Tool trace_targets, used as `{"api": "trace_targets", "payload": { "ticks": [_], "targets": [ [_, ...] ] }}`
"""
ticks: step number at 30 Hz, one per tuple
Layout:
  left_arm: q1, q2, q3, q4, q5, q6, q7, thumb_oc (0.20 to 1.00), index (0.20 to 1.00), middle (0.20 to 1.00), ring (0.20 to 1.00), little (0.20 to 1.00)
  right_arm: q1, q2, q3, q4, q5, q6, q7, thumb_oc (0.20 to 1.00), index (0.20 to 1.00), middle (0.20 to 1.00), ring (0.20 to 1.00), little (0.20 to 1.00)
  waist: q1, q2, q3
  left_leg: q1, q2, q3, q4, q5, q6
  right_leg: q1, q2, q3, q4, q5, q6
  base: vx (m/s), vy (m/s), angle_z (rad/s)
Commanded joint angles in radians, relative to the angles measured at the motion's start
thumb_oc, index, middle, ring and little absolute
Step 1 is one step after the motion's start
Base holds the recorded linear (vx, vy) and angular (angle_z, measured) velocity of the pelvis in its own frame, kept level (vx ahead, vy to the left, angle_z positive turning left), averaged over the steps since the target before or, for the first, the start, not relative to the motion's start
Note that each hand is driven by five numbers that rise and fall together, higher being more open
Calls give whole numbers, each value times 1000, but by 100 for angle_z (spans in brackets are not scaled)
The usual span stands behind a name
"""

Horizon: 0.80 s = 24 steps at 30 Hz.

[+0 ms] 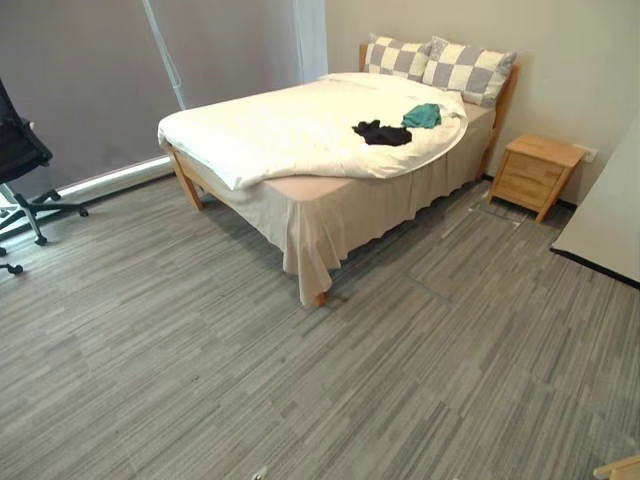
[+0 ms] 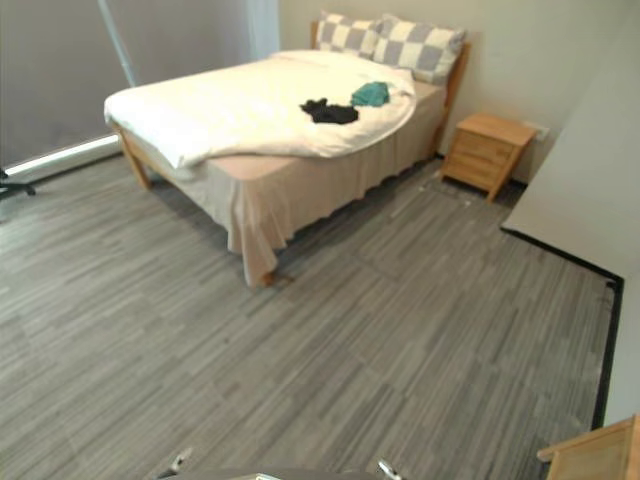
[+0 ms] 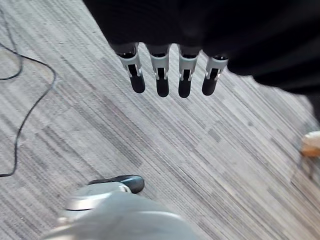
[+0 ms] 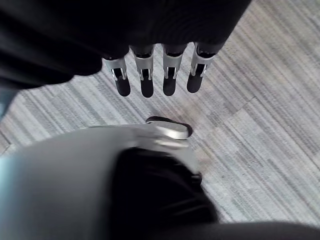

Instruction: Tidy up the quilt and then pick up the clothes from the bed and put them into the laundry hamper.

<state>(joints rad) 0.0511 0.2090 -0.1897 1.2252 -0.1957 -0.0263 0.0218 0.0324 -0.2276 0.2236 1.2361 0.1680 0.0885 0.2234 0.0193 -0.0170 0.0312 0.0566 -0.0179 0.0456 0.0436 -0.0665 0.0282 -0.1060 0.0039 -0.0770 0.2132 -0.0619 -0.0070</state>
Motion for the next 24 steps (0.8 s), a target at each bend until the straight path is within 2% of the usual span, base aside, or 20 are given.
{"api": "trace_targets", "payload": {
  "ticks": [1, 3, 5, 7, 12, 16, 18, 19, 24],
  "targets": [
    [-127, -12, 5, 22, -11, -41, -11, 1000, 1000, 1000, 1000, 1000, -101, -19, 13, 11, 37, -13, 15, 1000, 1000, 1000, 1000, 1000, -20, -29, 108, 69, -57, 5, -131, 6, 9, 237, 15, 8, -300, 49, 65, 16, 1, 4],
    [-124, -12, -1, 19, 5, -48, -4, 1000, 1000, 1000, 1000, 1000, -99, -20, 15, 6, 25, -19, 11, 1000, 1000, 1000, 1000, 1000, -21, -30, 107, 70, -57, 4, -131, 7, 9, 238, 16, 9, -300, 50, 65, 0, 0, 0],
    [-123, -15, -4, 18, -1, -32, -5, 1000, 1000, 1000, 1000, 1000, -99, -25, 29, -2, -71, -45, 3, 1000, 1000, 1000, 1000, 1000, -21, -31, 106, 70, -57, 3, -131, 6, 9, 238, 16, 12, -300, 50, 65, 0, 0, 0],
    [-124, -15, -6, 19, 10, -31, 2, 1000, 1000, 1000, 1000, 1000, -102, -28, 48, -1, -101, -53, 1, 1000, 1000, 1000, 1000, 1000, -19, -32, 105, 71, -56, 4, -131, 5, 10, 238, 16, 11, -300, 50, 65, 7, 1, -2],
    [-130, -15, -15, 17, 10, -22, 1, 1000, 1000, 1000, 1000, 1000, -110, -25, 55, 0, -28, -25, -10, 1000, 1000, 1000, 1000, 1000, -17, -32, 104, 76, -57, 4, -131, 3, 14, 242, 14, 13, -300, 50, 64, 23, 4, 1],
    [-128, -15, -16, 16, 16, -17, -2, 1000, 1000, 1000, 1000, 1000, -106, -26, 50, -1, -23, -47, -64, 1000, 1000, 1000, 1000, 1000, -17, -31, 104, 74, -61, -5, -131, 4, 17, 242, 14, 20, -300, 53, 66, 46, 17, -1],
    [-128, -14, -17, 18, 5, -11, -11, 1000, 1000, 1000, 1000, 1000, -106, -29, 45, -6, -2, -35, -78, 1000, 1000, 1000, 1000, 1000, -18, -30, 104, 73, -65, -13, -131, 4, 18, 241, 15, 26, -300, 55, 67, 78, 36, -5],
    [-127, -13, -16, 23, -3, -14, -10, 1000, 1000, 1000, 1000, 1000, -102, -30, 29, -9, 11, 10, -60, 1000, 1000, 1000, 1000, 1000, -26, -30, 106, 76, -67, -7, -131, 0, 23, 242, 14, 33, -300, 56, 66, 100, 48, -6],
    [-124, -19, -11, 23, -58, 18, -23, 1000, 1000, 1000, 1000, 1000, -94, -25, 9, 19, 28, 68, -29, 1000, 1000, 1000, 1000, 1000, -29, -28, 108, 78, -76, -26, -131, -3, 31, 244, 18, 55, -300, 57, 65, 105, 45, -7]
  ]
}}
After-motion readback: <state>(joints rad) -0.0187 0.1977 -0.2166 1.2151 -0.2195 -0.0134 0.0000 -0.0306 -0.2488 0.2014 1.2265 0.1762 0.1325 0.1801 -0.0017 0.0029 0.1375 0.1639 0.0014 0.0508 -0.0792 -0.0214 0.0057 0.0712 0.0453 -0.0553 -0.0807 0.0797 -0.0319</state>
